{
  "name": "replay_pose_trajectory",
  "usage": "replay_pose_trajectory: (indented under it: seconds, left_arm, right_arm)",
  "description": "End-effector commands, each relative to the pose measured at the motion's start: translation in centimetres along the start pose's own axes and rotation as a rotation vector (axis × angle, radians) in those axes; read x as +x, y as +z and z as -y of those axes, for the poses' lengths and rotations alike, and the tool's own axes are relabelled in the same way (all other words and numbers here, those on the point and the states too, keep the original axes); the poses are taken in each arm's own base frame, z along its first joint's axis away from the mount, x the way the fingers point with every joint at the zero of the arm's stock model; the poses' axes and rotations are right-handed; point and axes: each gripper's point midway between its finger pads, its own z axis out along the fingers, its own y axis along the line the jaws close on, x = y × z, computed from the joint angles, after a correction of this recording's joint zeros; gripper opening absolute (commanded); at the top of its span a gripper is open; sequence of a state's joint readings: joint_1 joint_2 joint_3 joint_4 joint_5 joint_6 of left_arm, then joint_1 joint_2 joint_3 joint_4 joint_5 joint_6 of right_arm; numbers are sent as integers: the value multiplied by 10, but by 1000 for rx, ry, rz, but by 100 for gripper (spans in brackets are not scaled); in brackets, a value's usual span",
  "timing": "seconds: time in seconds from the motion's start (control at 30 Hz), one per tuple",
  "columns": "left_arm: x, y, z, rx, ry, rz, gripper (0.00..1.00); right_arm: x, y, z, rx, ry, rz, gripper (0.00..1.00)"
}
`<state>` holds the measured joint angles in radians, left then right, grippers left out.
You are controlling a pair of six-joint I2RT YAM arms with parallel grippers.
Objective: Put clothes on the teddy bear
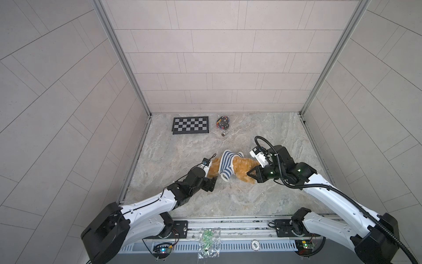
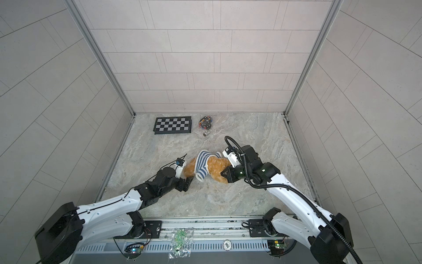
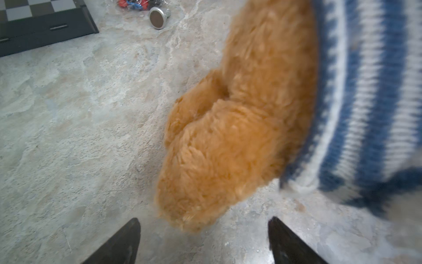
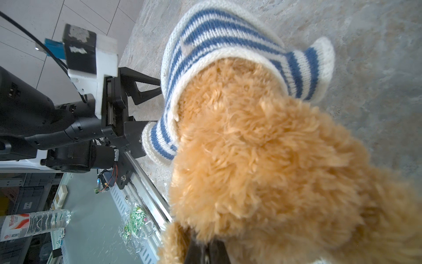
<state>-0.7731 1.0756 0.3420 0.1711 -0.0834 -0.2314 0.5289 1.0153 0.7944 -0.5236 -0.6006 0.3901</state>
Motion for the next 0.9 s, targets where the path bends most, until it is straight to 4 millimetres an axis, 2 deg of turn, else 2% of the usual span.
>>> replay_pose_trajectory:
  seconds: [0.0,0.2,0.27,0.37,0.5,0.53,0.63,0.73,0.87]
  left_arm:
    - [-24,7,-4,-35,4,71,90]
    - [-32,32,0,-9,67,62,91]
    - [-34,37,6,20,73,66,86]
    - [-36,40,13,62,59,78,72]
    - [-36,33,22,116,20,78,33]
    - [-36,30,24,131,2,66,24]
    - [-29,22,38,201,-71,19,6]
    - [-19,12,59,306,-129,-79,0]
    - [-21,-3,84,435,-215,-193,0]
  right_arm:
    - [-7,-7,-12,-45,-40,21,0]
    - [-9,-13,-25,-101,-60,29,0]
    - [-8,-14,-26,-103,-62,22,0]
    - [-8,-14,-24,-95,-59,21,0]
    - [-13,-18,-14,-28,-42,36,0]
    - [-15,-21,-7,13,-34,45,3]
    - [-20,-29,19,137,-10,64,12]
    - [-26,-36,34,198,12,95,28]
    - [-32,-37,40,219,5,120,42]
